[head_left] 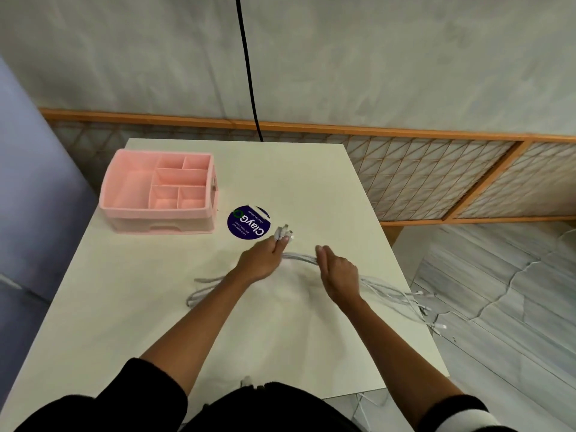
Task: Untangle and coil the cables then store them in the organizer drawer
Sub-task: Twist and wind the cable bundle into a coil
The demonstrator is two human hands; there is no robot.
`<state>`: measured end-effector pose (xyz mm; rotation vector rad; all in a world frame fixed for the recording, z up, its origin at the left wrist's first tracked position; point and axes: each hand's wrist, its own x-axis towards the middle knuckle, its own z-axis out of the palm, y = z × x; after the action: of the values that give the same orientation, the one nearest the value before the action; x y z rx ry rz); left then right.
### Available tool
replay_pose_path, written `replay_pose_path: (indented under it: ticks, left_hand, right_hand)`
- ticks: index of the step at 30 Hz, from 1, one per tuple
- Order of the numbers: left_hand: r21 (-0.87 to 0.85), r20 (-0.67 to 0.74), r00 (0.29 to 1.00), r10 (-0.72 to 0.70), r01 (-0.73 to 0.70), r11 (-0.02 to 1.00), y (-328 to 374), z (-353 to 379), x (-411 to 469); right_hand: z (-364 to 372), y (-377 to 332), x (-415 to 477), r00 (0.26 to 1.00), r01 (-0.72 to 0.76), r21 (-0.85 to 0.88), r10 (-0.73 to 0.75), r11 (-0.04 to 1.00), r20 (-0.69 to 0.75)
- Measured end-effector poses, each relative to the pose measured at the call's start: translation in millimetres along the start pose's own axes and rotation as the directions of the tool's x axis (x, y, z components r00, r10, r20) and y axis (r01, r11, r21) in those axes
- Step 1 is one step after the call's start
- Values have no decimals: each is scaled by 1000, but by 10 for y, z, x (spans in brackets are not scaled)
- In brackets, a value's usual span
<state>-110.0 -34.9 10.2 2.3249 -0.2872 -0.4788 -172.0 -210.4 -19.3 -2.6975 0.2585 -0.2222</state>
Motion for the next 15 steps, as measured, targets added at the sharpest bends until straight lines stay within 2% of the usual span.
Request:
replay_pose_path:
  ticks: [3,4,6,8,10,12,15]
  left_hand:
    - [25,-99,995,30,-27,999,27,-220,-61]
    - [57,-117,993,34,-28,998,21,-266,-71]
    - [144,-137,989,55,-35,989,4,-326,-114]
    - [220,-155,983,95,-60,974,-10,-351,-138]
    - [263,-180,975,131,-80,961,-3,-354,-147]
    - [259,-228,962,151,-89,962,0,-404,-145]
    - [124,-390,913,116,-72,990,-95,-661,-96]
  right_hand:
    - [55,240,-138,984,16,-80,-30,997,-174]
    - [52,290,-150,987,-32,-48,24,998,-160]
    - [68,363,-97,986,-165,34,165,986,4]
    - [29,396,36,964,-217,219,173,951,203]
    - [-76,407,169,925,-258,316,138,913,355]
    - [-123,486,241,909,-265,289,138,920,394]
    - [-125,737,130,921,-304,39,283,952,268]
